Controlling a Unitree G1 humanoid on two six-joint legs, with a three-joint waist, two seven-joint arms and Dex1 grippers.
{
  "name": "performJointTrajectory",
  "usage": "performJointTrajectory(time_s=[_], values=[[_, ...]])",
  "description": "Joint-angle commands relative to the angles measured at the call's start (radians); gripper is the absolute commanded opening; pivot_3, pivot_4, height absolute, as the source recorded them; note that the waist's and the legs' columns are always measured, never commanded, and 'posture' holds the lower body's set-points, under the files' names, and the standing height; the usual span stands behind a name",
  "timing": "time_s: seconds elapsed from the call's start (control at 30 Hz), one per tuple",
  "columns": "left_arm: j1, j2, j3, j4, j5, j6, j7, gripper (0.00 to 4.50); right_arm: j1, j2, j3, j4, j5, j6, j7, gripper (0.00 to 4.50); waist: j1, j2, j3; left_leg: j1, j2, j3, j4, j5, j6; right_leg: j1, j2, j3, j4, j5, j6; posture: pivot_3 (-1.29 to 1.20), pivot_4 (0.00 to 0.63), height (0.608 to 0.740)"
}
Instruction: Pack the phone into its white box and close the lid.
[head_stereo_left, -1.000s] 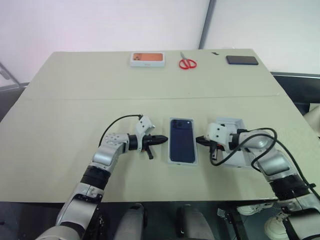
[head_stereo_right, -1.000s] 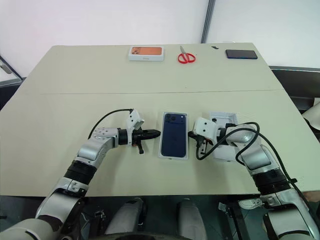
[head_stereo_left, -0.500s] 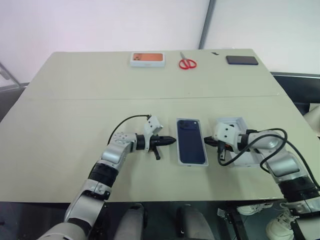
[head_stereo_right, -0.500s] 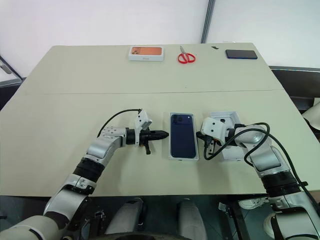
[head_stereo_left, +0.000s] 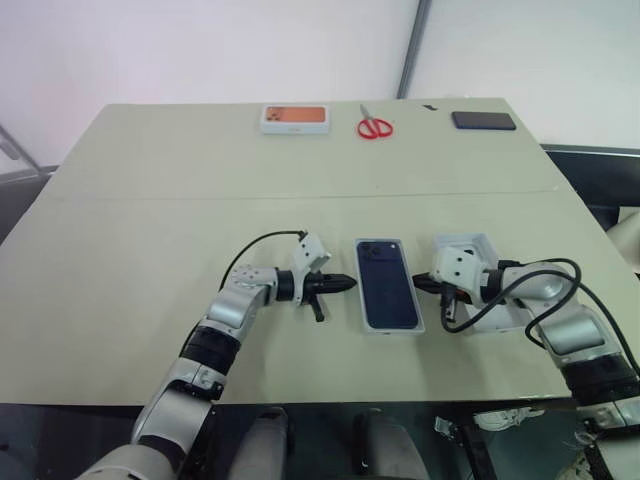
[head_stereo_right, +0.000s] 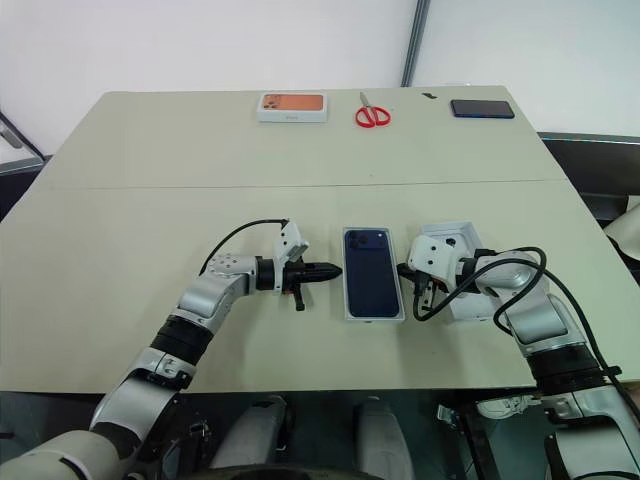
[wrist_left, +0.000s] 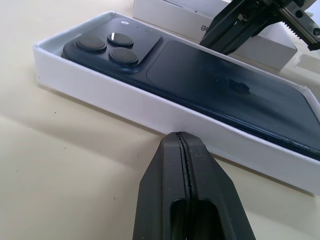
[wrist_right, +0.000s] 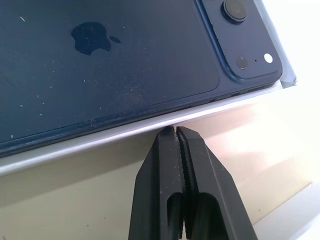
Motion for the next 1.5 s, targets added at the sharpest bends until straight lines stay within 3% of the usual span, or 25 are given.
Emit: performJointTrajectory(time_s=[0.03,0.37,0.4,0.47,0.53,0.7,0.73,0.9,1.1,1.5], values=[[-0.012,0.013,0.020,0.001,-0.005,-0.021,0.005,0.00,-0.006,-0.013,-0.010,0.001,0.016,-0.020,0.012,0.08,0.000,0.000,0.000,0.000,0.000,0.000,0.000,0.000,0.000,0.000,0.000,0.000,0.000,0.000,0.000,0.00,0.150,0.740],[-0.006,0.067,0.063,-0.026,-0.030,-0.019,0.013,0.00,-0.028,-0.028,-0.049,0.009,0.053,0.011,0.014,0.08,-0.002,0.000,0.000,0.000,0.000,0.000,0.000,0.000,0.000,0.000,0.000,0.000,0.000,0.000,0.000,0.00,0.150,0.740],[-0.005,0.081,0.085,-0.041,-0.048,-0.011,0.009,0.26,-0.043,-0.026,-0.072,0.004,0.093,0.064,0.022,0.03,-0.003,0.000,0.000,0.000,0.000,0.000,0.000,0.000,0.000,0.000,0.001,0.000,0.000,0.000,0.000,0.00,0.150,0.740],[-0.005,0.113,0.123,-0.062,-0.058,-0.031,0.018,0.84,-0.064,-0.027,-0.103,0.008,0.121,0.098,0.010,0.57,-0.006,0.000,0.000,0.000,0.001,0.000,0.000,0.000,0.000,-0.001,0.001,0.000,0.001,0.000,0.000,0.00,0.150,0.740],[-0.008,0.140,0.158,-0.076,-0.075,-0.037,0.019,1.82,-0.074,-0.031,-0.113,0.025,0.103,0.072,-0.020,1.32,-0.005,0.000,0.000,0.000,0.001,0.000,0.000,0.000,0.000,-0.001,0.001,0.000,0.001,0.000,0.000,0.00,0.150,0.740],[-0.001,0.197,0.217,-0.106,-0.112,-0.038,0.006,4.38,-0.094,-0.016,-0.121,0.048,0.095,0.061,-0.072,3.99,0.000,0.000,0.000,0.000,0.001,0.000,0.000,0.000,0.000,-0.001,0.001,0.000,0.000,0.000,0.000,0.00,0.150,0.740],[0.005,0.206,0.226,-0.110,-0.115,-0.046,0.007,4.50,-0.102,-0.001,-0.122,0.052,0.100,0.063,-0.088,4.48,-0.001,0.000,0.000,0.000,0.001,0.000,0.000,0.000,0.000,-0.001,0.000,0.000,0.000,0.000,0.000,0.00,0.150,0.740],[0.046,0.232,0.246,-0.165,-0.157,-0.015,-0.018,4.50,-0.130,0.068,-0.123,0.029,0.119,0.135,-0.166,4.48,-0.005,0.000,0.000,0.000,0.002,0.000,0.000,0.000,0.000,-0.001,0.001,0.001,0.001,0.000,0.000,0.00,0.150,0.740],[0.104,0.263,0.253,-0.214,-0.179,-0.044,-0.034,4.50,-0.109,0.096,-0.157,-0.069,0.199,0.374,-0.227,4.48,-0.003,0.001,0.000,0.000,0.002,0.000,0.000,0.000,0.000,-0.002,0.001,0.001,0.001,0.000,0.000,0.00,0.150,0.740],[0.212,0.295,0.270,-0.217,-0.177,-0.190,-0.076,4.50,0.143,-0.020,-0.288,-0.351,0.211,0.547,-0.315,4.48,-0.004,0.001,0.000,-0.001,0.002,0.001,0.000,0.000,0.000,-0.002,0.000,0.001,0.001,0.000,0.000,0.00,0.150,0.740]])
